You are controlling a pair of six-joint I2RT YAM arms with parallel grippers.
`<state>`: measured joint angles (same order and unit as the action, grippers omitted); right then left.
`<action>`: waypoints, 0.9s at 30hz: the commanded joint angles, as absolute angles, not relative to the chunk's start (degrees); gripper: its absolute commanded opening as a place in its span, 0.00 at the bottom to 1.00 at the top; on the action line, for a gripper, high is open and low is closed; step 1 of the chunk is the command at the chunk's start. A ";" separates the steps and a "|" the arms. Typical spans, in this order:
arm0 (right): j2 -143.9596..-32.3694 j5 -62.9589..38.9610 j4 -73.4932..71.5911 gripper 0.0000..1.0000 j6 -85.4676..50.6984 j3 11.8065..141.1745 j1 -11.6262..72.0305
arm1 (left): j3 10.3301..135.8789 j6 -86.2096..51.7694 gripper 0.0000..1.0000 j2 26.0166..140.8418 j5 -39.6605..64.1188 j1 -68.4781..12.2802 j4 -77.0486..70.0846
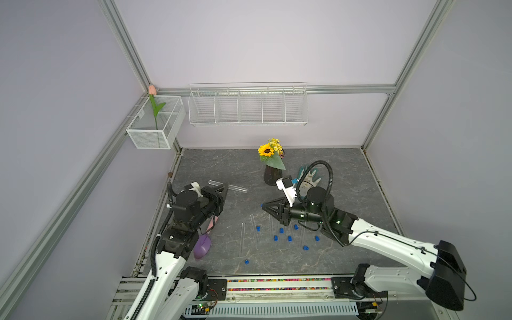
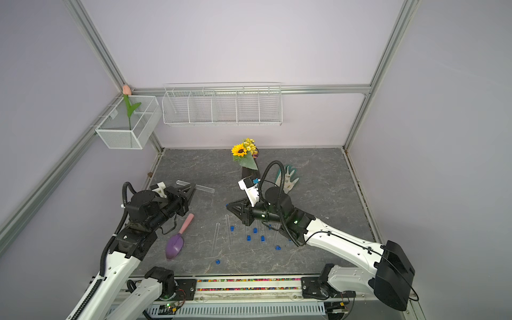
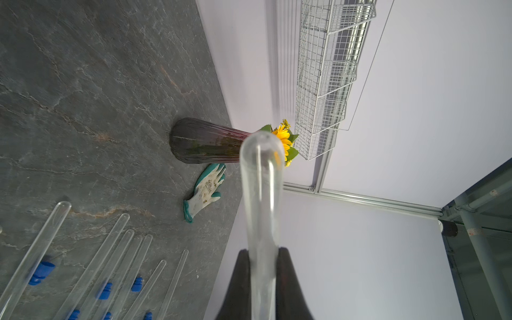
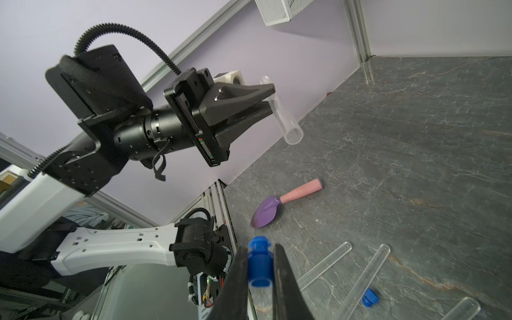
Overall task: Remove stoppers from test tubes
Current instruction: Open the stopper on the test tube, then place the test tube at the center of the board.
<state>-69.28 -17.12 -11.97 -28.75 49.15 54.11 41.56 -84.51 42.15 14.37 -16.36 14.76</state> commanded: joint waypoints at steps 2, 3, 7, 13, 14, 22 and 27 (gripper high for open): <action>-68.32 -14.72 -3.32 0.13 -25.92 49.99 54.42 | 49.05 -71.50 0.00 48.75 19.34 -15.07 25.48; -68.23 -13.56 -0.37 0.13 -25.84 52.20 54.46 | 51.76 -65.22 0.00 51.51 20.92 -15.07 30.27; -68.33 -10.25 9.68 0.13 -25.75 54.93 54.46 | 62.21 -39.07 0.00 61.90 20.13 -15.03 52.02; -70.81 -11.46 16.26 0.13 -27.42 57.35 55.13 | 68.47 -19.20 0.00 72.08 8.12 -15.09 67.85; -71.59 -11.72 16.63 0.14 -27.51 57.75 55.52 | 68.71 -18.25 0.00 73.61 6.76 -15.12 68.78; -82.82 -12.54 15.34 0.14 -30.49 61.79 60.47 | 65.80 -17.85 0.00 83.55 6.18 -17.17 62.05; -90.24 -16.08 6.68 0.13 -35.25 62.00 62.02 | 63.93 -17.28 0.00 91.21 6.16 -18.82 58.61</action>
